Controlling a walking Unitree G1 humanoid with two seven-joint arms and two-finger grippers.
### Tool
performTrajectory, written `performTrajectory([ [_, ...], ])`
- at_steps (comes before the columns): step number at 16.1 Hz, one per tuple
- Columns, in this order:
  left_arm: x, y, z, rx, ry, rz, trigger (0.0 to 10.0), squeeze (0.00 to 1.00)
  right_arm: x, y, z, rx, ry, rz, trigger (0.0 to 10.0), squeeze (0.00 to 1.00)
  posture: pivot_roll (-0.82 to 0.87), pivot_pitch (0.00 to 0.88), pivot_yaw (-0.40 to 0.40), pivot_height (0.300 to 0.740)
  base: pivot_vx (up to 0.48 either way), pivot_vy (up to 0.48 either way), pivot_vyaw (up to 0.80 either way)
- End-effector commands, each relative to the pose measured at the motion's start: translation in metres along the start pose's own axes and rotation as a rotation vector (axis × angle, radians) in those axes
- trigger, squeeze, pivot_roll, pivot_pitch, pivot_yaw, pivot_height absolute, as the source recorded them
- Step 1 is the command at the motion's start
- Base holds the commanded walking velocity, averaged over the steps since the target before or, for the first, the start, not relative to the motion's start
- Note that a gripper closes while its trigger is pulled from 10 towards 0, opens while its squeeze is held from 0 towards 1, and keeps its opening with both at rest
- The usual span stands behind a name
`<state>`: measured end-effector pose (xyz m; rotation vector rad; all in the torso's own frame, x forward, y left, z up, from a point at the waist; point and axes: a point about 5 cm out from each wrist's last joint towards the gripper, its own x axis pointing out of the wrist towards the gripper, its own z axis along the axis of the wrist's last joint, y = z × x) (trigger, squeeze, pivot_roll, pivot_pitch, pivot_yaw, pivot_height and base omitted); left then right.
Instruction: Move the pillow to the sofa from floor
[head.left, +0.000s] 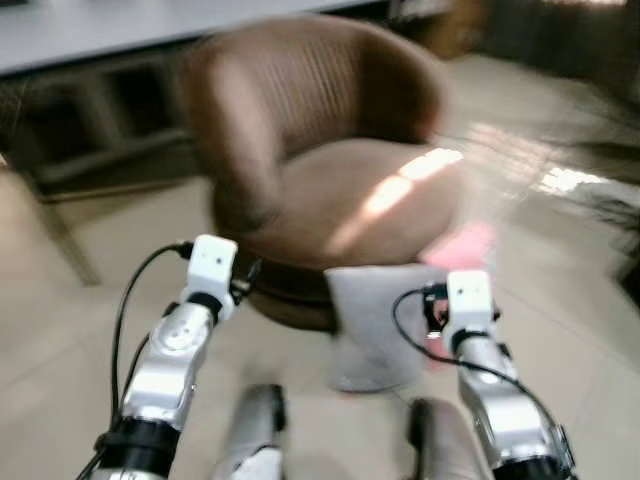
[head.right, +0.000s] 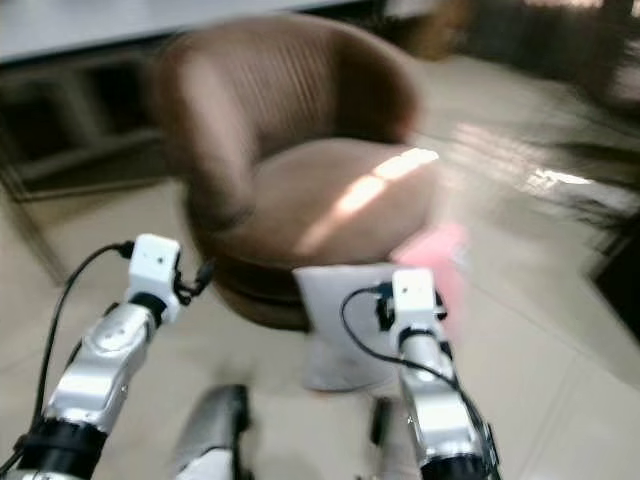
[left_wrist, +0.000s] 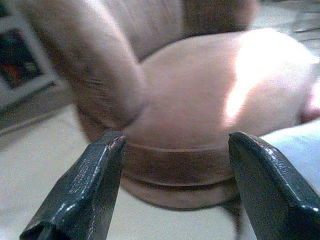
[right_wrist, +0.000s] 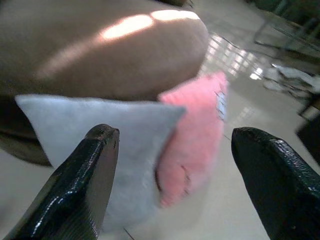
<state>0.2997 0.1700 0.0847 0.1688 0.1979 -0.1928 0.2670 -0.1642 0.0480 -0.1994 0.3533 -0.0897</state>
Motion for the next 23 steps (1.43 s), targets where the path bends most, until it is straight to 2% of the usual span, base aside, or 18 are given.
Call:
performTrajectory([
  [1, 0.0000, -0.0013, 0.0017, 0.000, -0.011, -0.008, 10.0, 0.00, 0.0021, -0.0019, 0.0080, -0.003, -0.030, 0.000, 10.0, 0.00, -0.03, 0.000, 0.038, 0.595, 0.285, 0.000, 0.00],
  [8, -0.0067, 0.0003, -0.0019, -0.005, -0.009, -0.006, 10.0, 0.00, -0.0036, 0.0012, 0.0017, 0.012, -0.014, 0.006, 10.0, 0.00, -0.03, 0.000, 0.036, 0.595, 0.292, 0.000, 0.00],
  [23, -0.0041, -0.0003, 0.0002, -0.007, -0.014, -0.003, 10.0, 0.00, 0.0020, -0.0013, 0.0074, 0.000, -0.029, 0.010, 10.0, 0.00, -0.03, 0.000, 0.035, 0.595, 0.293, 0.000, 0.00],
])
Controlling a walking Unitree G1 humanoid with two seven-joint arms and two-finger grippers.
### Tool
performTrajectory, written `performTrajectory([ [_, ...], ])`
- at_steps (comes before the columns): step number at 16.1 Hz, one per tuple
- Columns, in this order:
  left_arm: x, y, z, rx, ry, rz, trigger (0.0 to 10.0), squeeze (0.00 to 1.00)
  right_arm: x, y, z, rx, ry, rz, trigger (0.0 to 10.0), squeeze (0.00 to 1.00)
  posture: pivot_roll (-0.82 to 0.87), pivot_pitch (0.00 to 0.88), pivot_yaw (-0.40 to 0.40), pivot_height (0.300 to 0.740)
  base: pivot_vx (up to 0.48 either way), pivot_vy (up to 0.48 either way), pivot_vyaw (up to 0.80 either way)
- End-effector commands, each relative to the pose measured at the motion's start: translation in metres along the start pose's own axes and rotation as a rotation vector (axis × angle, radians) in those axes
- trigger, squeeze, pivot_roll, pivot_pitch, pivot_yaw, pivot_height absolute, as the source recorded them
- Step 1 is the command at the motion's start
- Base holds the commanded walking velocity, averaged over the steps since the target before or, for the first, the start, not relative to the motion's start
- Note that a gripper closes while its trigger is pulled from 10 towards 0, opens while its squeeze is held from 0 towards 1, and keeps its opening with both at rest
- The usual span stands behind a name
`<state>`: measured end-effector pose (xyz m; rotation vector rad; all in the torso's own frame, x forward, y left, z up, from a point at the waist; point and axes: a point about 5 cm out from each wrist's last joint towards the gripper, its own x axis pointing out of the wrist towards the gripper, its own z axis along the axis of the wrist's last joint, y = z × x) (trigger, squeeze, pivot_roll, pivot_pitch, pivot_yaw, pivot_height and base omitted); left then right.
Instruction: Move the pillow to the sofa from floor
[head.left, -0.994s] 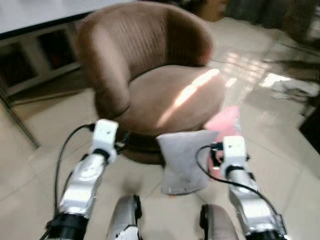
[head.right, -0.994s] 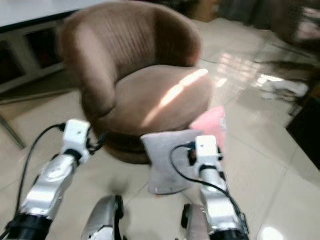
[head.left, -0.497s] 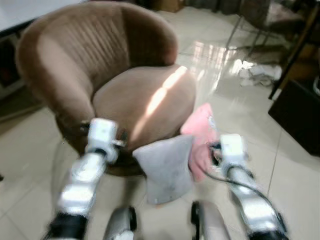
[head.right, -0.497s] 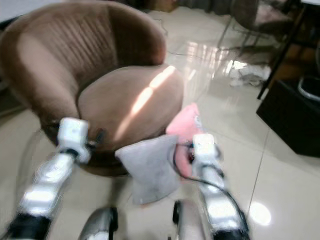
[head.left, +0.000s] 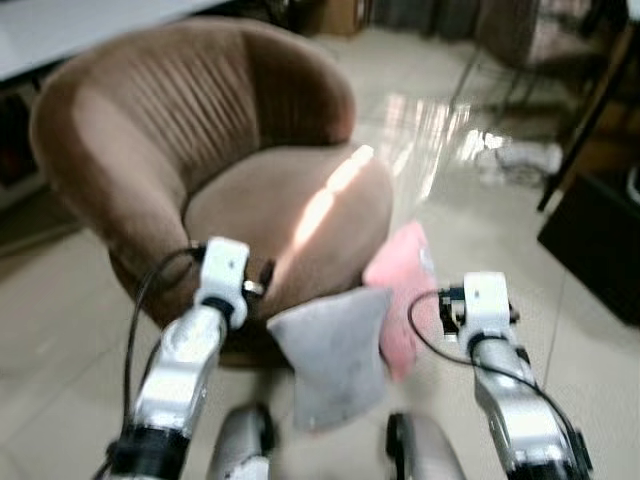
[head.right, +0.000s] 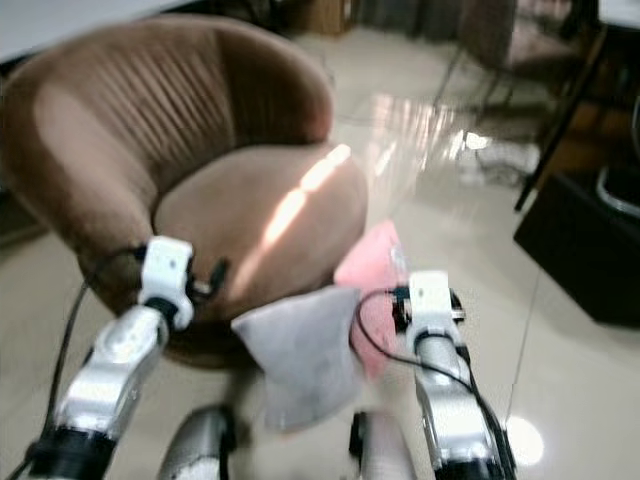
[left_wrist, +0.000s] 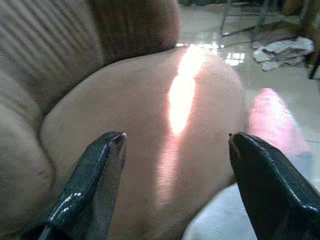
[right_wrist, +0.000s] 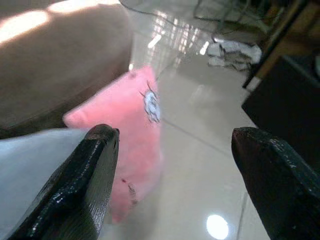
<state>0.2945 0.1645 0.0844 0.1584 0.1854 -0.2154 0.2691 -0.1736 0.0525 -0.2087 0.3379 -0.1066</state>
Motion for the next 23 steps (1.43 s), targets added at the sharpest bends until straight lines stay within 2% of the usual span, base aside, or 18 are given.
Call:
performTrajectory([
  [1, 0.000, 0.006, 0.001, 0.000, 0.000, 0.021, 10.0, 0.00, 0.001, 0.009, 0.005, 0.004, -0.016, 0.030, 10.0, 0.00, -0.03, 0.000, 0.033, 0.595, 0.296, 0.000, 0.00],
  [5, 0.006, 0.006, 0.005, -0.005, -0.011, 0.033, 10.0, 0.00, 0.006, 0.011, 0.014, -0.010, -0.050, 0.058, 10.0, 0.00, -0.04, 0.000, 0.034, 0.595, 0.288, 0.000, 0.00],
  [9, 0.005, 0.008, 0.005, -0.002, -0.009, 0.033, 10.0, 0.00, 0.004, 0.014, 0.013, -0.004, -0.050, 0.065, 10.0, 0.00, -0.03, 0.000, 0.036, 0.595, 0.285, 0.000, 0.00],
  [10, 0.006, 0.007, 0.005, -0.001, -0.010, 0.032, 10.0, 0.00, 0.005, 0.016, 0.012, -0.047, -0.050, 0.084, 10.0, 0.00, -0.04, 0.000, 0.036, 0.595, 0.285, 0.000, 0.00],
  [12, 0.006, 0.007, 0.005, 0.000, -0.010, 0.031, 10.0, 0.00, 0.005, 0.018, 0.012, -0.071, -0.048, 0.098, 10.0, 0.00, -0.03, 0.000, 0.036, 0.595, 0.285, 0.000, 0.00],
  [13, 0.006, 0.007, 0.005, 0.001, -0.010, 0.030, 10.0, 0.00, 0.005, 0.019, 0.011, -0.067, -0.045, 0.099, 10.0, 0.00, -0.03, 0.000, 0.035, 0.595, 0.281, 0.000, 0.00],
  [14, 0.005, 0.008, 0.004, 0.001, -0.009, 0.031, 10.0, 0.00, 0.004, 0.018, 0.009, -0.026, -0.035, 0.089, 10.0, 0.00, -0.03, 0.000, 0.036, 0.595, 0.281, 0.000, 0.00],
  [17, 0.002, 0.007, 0.002, 0.007, -0.001, 0.023, 10.0, 0.00, 0.000, 0.018, 0.007, -0.025, -0.035, 0.090, 10.0, 0.00, -0.03, 0.000, 0.046, 0.595, 0.267, 0.000, 0.00],
  [23, 0.003, 0.008, 0.001, 0.040, 0.002, 0.027, 10.0, 0.00, 0.001, 0.022, 0.006, -0.010, -0.039, 0.098, 10.0, 0.00, -0.02, 0.000, 0.052, 0.595, 0.000, 0.000, 0.00],
])
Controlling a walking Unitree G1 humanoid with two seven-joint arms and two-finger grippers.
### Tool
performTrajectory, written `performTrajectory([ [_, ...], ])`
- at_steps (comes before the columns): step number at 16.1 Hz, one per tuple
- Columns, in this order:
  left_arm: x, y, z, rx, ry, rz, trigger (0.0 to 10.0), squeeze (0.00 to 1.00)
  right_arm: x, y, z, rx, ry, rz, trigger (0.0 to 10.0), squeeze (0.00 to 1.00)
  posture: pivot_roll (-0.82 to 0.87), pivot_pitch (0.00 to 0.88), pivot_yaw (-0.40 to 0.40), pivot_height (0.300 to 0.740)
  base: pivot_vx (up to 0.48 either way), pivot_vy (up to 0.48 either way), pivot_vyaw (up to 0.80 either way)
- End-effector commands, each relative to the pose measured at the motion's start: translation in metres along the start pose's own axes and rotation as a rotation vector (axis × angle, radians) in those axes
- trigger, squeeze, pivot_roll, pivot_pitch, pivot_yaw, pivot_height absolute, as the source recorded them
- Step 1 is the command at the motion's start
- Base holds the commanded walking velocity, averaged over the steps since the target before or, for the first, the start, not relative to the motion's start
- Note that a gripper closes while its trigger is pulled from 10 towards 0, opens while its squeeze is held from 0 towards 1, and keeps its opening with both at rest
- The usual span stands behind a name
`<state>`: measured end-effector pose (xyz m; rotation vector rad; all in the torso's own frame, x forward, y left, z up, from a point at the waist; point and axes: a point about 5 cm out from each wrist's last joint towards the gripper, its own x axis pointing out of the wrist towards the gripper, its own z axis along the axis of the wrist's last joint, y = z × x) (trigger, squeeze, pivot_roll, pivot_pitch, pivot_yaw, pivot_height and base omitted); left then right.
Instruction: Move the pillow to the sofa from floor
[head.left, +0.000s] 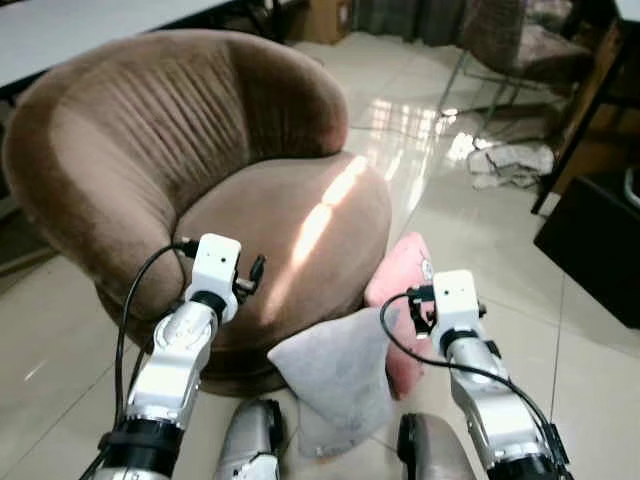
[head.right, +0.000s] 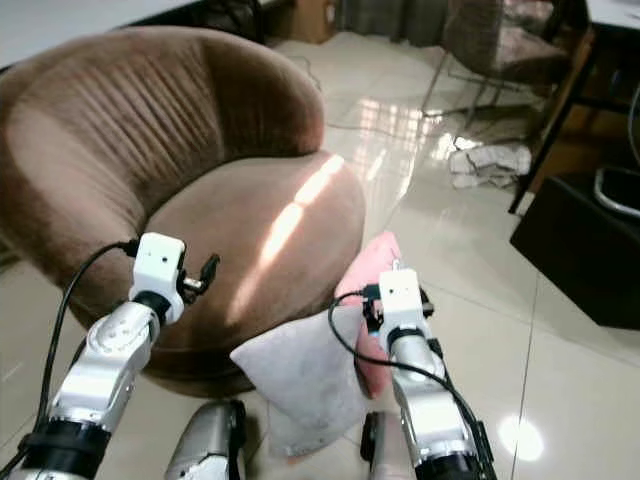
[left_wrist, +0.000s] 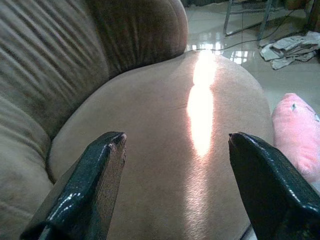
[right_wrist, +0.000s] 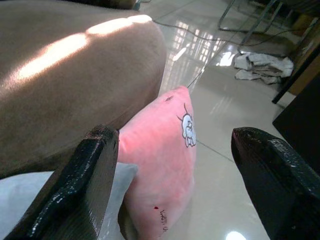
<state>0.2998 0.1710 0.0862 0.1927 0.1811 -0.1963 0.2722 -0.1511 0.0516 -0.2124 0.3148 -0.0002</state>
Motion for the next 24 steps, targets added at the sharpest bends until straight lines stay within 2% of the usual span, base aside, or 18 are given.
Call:
performTrajectory([
  [1, 0.000, 0.001, 0.000, 0.009, 0.002, 0.006, 10.0, 0.00, 0.001, 0.000, 0.001, 0.011, -0.005, -0.002, 10.0, 0.00, -0.02, 0.000, 0.053, 0.595, 0.000, 0.000, 0.00],
  [8, 0.000, 0.001, -0.002, 0.024, 0.012, -0.001, 10.0, 0.00, -0.001, 0.004, -0.003, 0.018, 0.004, 0.007, 10.0, 0.00, -0.01, 0.000, 0.063, 0.595, 0.000, 0.000, 0.00],
  [9, 0.000, 0.002, -0.009, -0.020, 0.056, -0.012, 10.0, 0.00, -0.001, 0.005, -0.003, 0.021, 0.002, 0.008, 10.0, 0.00, -0.01, 0.000, 0.064, 0.595, 0.000, 0.000, 0.00],
  [11, 0.002, 0.002, -0.018, -0.016, 0.097, -0.030, 10.0, 0.00, 0.000, 0.007, -0.001, 0.023, -0.003, 0.011, 10.0, 0.00, -0.01, 0.000, 0.066, 0.595, 0.000, 0.000, 0.00],
  [13, 0.008, 0.002, -0.022, 0.062, 0.110, -0.056, 10.0, 0.00, 0.002, 0.008, 0.001, 0.006, -0.014, 0.020, 10.0, 0.00, -0.01, 0.000, 0.072, 0.595, 0.000, 0.000, 0.00],
  [15, 0.016, 0.001, -0.017, 0.042, 0.107, -0.071, 10.0, 0.00, 0.005, 0.004, 0.003, 0.009, -0.019, 0.014, 10.0, 0.00, -0.02, 0.000, 0.081, 0.595, 0.000, 0.000, 0.00],
  [17, 0.025, -0.005, -0.018, 0.067, 0.128, -0.124, 10.0, 0.00, 0.010, -0.004, 0.007, 0.006, -0.006, 0.017, 10.0, 0.00, -0.03, 0.000, 0.083, 0.595, 0.000, 0.000, 0.00],
  [18, 0.028, -0.007, -0.018, 0.041, 0.135, -0.161, 10.0, 0.71, 0.014, -0.007, 0.008, -0.021, 0.016, 0.044, 10.0, 0.00, -0.04, 0.000, 0.083, 0.595, 0.000, 0.000, 0.00],
  [19, 0.029, -0.009, -0.018, 0.025, 0.133, -0.177, 10.0, 0.71, 0.015, -0.007, 0.008, -0.040, 0.025, 0.060, 10.0, 0.00, -0.04, 0.000, 0.086, 0.595, 0.000, 0.000, 0.00],
  [20, 0.029, -0.010, -0.020, -0.009, 0.146, -0.213, 10.0, 1.00, 0.013, -0.006, 0.008, -0.094, 0.030, 0.115, 10.0, 0.00, -0.06, 0.018, 0.091, 0.595, 0.000, 0.000, 0.00],
  [21, 0.027, -0.011, -0.026, 0.004, 0.170, -0.231, 10.0, 1.00, 0.008, -0.006, 0.010, -0.114, 0.002, 0.140, 10.0, 0.00, -0.07, 0.037, 0.087, 0.595, 0.000, 0.000, 0.00],
  [22, 0.026, -0.011, -0.031, 0.018, 0.186, -0.226, 10.0, 1.00, 0.003, -0.005, 0.010, -0.090, -0.005, 0.155, 10.0, 0.00, -0.07, 0.052, 0.081, 0.595, 0.000, 0.000, 0.00],
  [24, 0.026, -0.014, -0.030, 0.018, 0.160, -0.198, 10.0, 1.00, -0.002, -0.005, 0.008, -0.043, 0.012, 0.149, 10.0, 0.00, -0.07, 0.082, 0.055, 0.595, 0.000, 0.000, 0.00],
])
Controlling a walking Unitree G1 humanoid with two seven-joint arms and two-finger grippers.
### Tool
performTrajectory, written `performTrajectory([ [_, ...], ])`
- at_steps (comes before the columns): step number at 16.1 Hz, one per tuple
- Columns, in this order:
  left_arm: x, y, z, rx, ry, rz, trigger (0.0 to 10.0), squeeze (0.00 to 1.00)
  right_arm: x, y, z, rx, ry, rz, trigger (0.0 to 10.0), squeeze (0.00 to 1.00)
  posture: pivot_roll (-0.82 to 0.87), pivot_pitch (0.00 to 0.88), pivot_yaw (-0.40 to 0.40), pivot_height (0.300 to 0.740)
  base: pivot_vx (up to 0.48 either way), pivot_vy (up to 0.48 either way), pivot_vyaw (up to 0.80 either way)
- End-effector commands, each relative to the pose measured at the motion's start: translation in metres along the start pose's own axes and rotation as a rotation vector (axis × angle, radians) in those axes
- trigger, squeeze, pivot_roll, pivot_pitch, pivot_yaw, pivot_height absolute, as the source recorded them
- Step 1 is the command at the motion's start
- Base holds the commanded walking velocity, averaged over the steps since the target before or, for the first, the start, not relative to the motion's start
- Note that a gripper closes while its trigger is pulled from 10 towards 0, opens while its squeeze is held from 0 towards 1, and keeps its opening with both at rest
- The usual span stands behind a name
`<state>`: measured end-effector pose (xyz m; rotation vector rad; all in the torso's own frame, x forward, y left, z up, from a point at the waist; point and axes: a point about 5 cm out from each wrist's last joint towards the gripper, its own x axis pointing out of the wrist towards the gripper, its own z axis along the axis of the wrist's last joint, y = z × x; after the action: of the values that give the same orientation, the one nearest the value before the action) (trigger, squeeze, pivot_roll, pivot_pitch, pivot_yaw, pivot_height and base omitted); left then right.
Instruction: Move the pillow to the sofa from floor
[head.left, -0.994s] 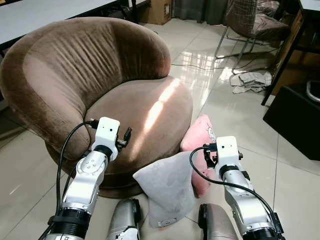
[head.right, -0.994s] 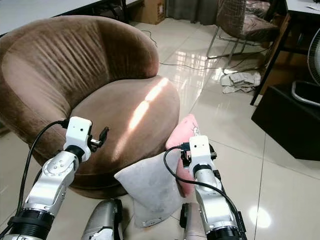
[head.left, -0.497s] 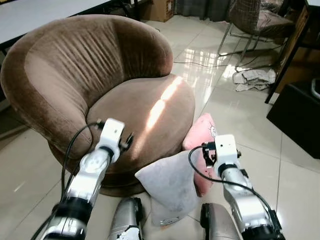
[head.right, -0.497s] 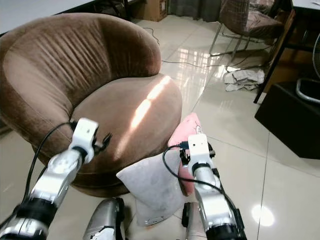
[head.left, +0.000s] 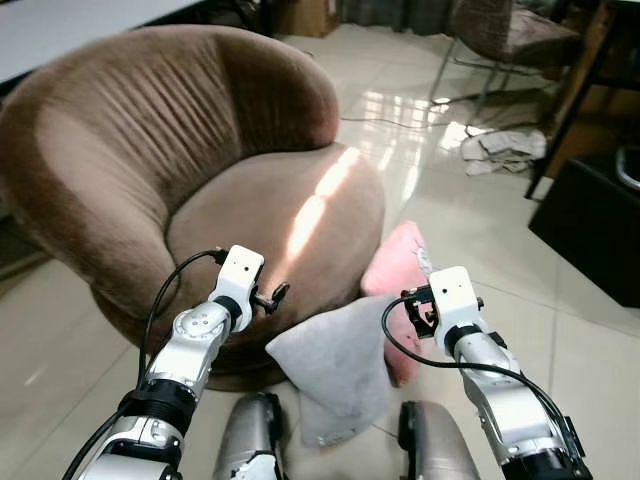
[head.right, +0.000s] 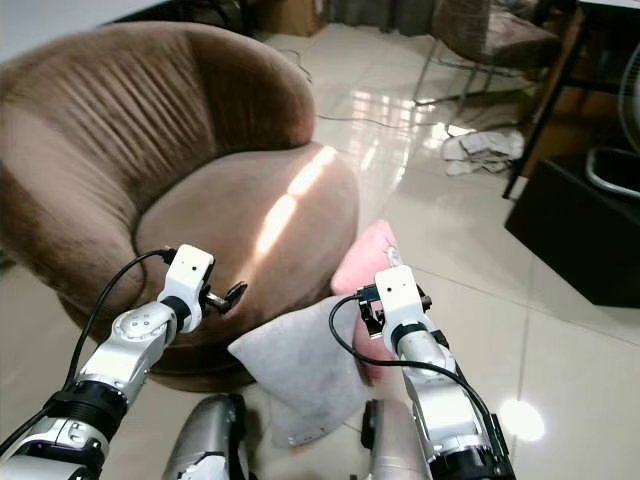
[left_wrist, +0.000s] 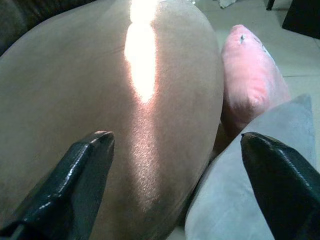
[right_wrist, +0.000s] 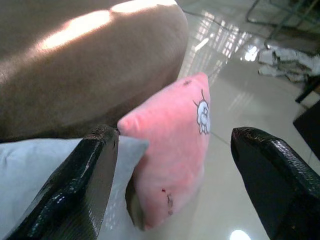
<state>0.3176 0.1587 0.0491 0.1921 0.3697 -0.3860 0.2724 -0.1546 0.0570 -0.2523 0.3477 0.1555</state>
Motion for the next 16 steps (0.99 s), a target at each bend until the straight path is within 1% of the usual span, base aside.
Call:
performTrajectory([
  [1, -0.002, -0.003, 0.002, -0.003, -0.029, 0.008, 10.0, 1.00, -0.002, 0.002, 0.002, 0.037, -0.003, 0.010, 10.0, 0.00, -0.06, 0.094, 0.034, 0.591, 0.000, 0.000, -0.43],
  [2, -0.004, -0.004, 0.002, -0.025, -0.047, 0.018, 10.0, 0.48, -0.002, 0.006, 0.001, 0.020, 0.002, 0.029, 10.0, 0.00, -0.05, 0.100, 0.024, 0.582, 0.000, 0.000, 0.00],
  [3, -0.006, -0.004, 0.000, -0.037, -0.049, 0.034, 10.0, 0.00, -0.002, 0.010, -0.001, 0.010, 0.008, 0.044, 10.0, 0.00, -0.04, 0.107, 0.012, 0.572, 0.000, 0.000, 0.00],
  [6, -0.014, -0.002, -0.009, -0.049, -0.039, 0.092, 10.0, 0.00, -0.002, 0.012, 0.000, -0.002, 0.013, 0.064, 10.0, 0.00, -0.03, 0.128, 0.001, 0.543, 0.000, 0.000, 0.00],
  [7, -0.015, -0.002, -0.009, -0.045, -0.037, 0.096, 10.0, 0.00, -0.003, 0.012, 0.002, 0.004, 0.002, 0.069, 10.0, 0.00, -0.03, 0.119, 0.000, 0.543, 0.000, 0.000, 0.00],
  [8, -0.016, -0.002, -0.007, -0.069, -0.055, 0.080, 10.0, 0.00, -0.004, 0.012, 0.007, 0.008, -0.021, 0.076, 10.0, 0.00, -0.04, 0.119, 0.001, 0.543, 0.000, 0.000, 0.00],
  [9, -0.016, -0.003, -0.008, -0.084, -0.065, 0.059, 10.0, 0.00, -0.004, 0.012, 0.006, -0.002, -0.020, 0.079, 10.0, 0.00, -0.05, 0.123, 0.010, 0.543, 0.000, 0.000, 0.00],
  [11, -0.012, -0.006, -0.008, -0.042, -0.047, 0.038, 10.0, 0.00, -0.003, 0.006, 0.005, -0.008, -0.008, 0.061, 10.0, 0.00, -0.06, 0.113, 0.020, 0.543, 0.000, 0.000, 0.00],
  [12, -0.009, -0.009, -0.006, -0.050, -0.044, 0.006, 10.0, 1.00, -0.004, 0.001, 0.006, -0.010, -0.009, 0.055, 10.0, 0.00, -0.06, 0.105, 0.024, 0.543, 0.000, 0.000, 0.00],
  [15, -0.002, -0.011, 0.000, -0.073, -0.024, -0.053, 10.0, 1.00, -0.004, -0.006, 0.007, -0.019, 0.009, 0.099, 10.0, 0.00, -0.07, 0.105, 0.032, 0.543, 0.000, 0.000, 0.00],
  [16, 0.001, -0.012, 0.000, -0.086, 0.010, -0.114, 10.0, 1.00, -0.006, -0.009, 0.009, -0.035, 0.014, 0.165, 10.0, 0.00, -0.07, 0.095, 0.040, 0.543, 0.000, 0.000, 0.00],
])
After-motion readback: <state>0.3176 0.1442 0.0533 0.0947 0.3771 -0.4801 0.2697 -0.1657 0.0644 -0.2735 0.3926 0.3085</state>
